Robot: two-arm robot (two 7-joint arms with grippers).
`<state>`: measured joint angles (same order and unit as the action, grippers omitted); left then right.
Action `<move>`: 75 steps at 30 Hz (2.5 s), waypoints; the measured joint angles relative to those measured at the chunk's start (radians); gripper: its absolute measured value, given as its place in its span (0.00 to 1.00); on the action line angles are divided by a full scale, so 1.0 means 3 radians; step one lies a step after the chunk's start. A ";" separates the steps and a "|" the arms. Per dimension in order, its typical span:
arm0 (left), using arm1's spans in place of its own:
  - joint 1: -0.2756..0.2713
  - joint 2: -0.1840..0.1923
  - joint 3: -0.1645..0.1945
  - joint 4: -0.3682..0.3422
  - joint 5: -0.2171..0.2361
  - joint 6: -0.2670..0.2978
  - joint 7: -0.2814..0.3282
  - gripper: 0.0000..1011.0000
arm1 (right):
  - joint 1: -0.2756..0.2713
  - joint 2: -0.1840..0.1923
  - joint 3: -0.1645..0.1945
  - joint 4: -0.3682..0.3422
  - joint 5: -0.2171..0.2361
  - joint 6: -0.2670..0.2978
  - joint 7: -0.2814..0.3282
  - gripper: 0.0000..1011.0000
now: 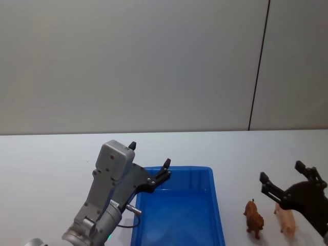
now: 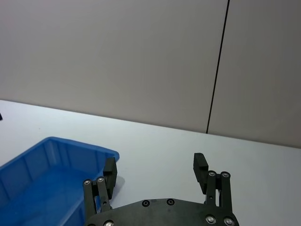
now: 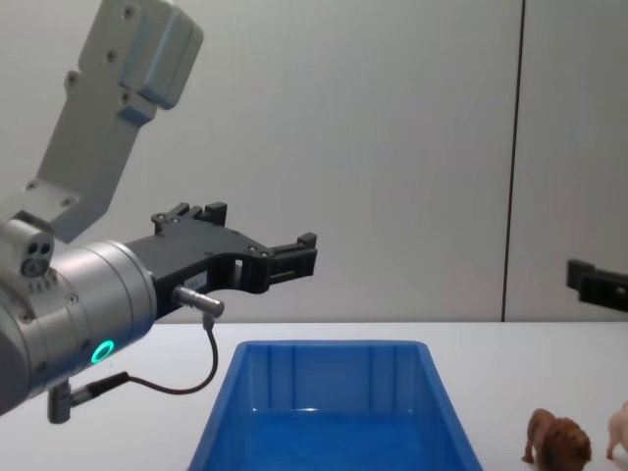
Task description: Pick up the two dolls from the table and place them into the box.
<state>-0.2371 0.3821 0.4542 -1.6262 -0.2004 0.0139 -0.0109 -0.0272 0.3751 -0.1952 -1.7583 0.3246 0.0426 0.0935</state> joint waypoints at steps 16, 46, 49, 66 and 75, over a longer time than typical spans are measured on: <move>0.0000 0.0000 0.0000 0.0000 0.0000 0.0000 0.0000 0.99 | -0.0068 0.0214 0.0145 0.0195 0.0204 0.0282 0.0240 0.99; 0.0000 0.0000 0.0000 0.0000 0.0000 0.0000 0.0000 0.99 | 0.0176 0.0103 0.0057 0.0799 0.0170 0.0740 0.0468 0.89; 0.0000 0.0000 0.0000 0.0000 0.0000 0.0000 0.0000 0.99 | 0.0184 0.0097 0.0050 0.0815 0.0158 0.0751 0.0468 0.82; 0.0000 0.0000 0.0000 0.0000 0.0000 0.0000 0.0000 0.99 | 0.0163 0.0080 0.0019 0.0767 -0.0035 0.0567 0.0336 0.36; 0.0000 0.0000 0.0000 0.0000 0.0000 0.0000 0.0000 0.99 | 0.0170 0.0091 0.0016 0.0596 -0.0124 0.0440 0.0392 0.36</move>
<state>-0.2371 0.3821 0.4542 -1.6262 -0.2004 0.0139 -0.0109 0.0237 0.4023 -0.1905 -1.5795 0.2874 0.1747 0.2113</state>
